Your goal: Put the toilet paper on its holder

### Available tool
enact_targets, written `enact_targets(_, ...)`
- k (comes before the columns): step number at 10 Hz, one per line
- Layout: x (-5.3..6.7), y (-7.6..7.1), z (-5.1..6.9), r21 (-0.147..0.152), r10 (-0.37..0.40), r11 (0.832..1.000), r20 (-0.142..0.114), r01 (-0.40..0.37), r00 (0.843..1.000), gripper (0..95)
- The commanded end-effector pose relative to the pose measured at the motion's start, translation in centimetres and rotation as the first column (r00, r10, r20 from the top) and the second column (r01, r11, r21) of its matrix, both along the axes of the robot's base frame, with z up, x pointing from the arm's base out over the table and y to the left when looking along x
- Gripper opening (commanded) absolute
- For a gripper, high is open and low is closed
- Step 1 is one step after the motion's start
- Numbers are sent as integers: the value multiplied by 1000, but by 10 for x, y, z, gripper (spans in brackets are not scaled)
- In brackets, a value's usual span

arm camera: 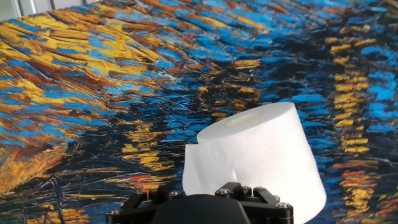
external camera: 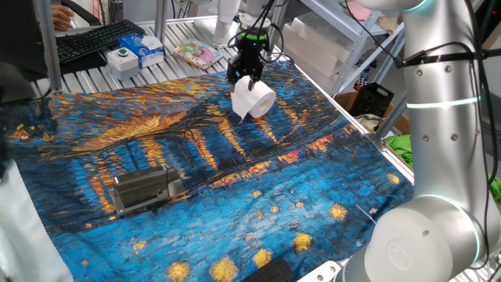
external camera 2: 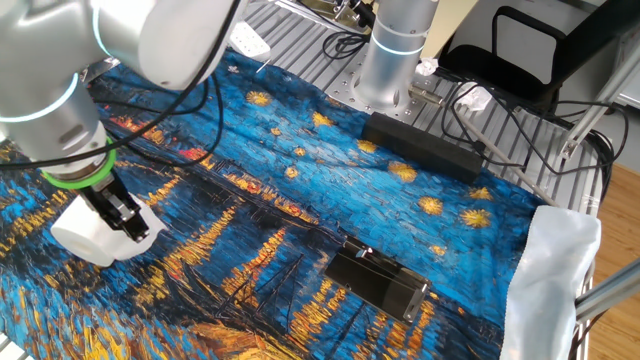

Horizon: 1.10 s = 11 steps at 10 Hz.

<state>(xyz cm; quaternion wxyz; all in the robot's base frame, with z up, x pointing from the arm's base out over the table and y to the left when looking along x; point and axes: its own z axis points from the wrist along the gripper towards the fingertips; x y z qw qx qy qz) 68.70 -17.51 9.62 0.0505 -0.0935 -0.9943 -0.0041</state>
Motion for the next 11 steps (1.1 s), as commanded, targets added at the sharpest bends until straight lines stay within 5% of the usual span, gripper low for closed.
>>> enact_targets(1, -4, 1, 2, 1, -2, 1000, 6, 2, 1000, 570)
enact_targets(8, -4, 0, 7, -9, 8, 1000, 9, -8, 1000, 570)
enact_targets(11, -4, 0, 7, -43, 45, 998, 6, -44, 999, 570)
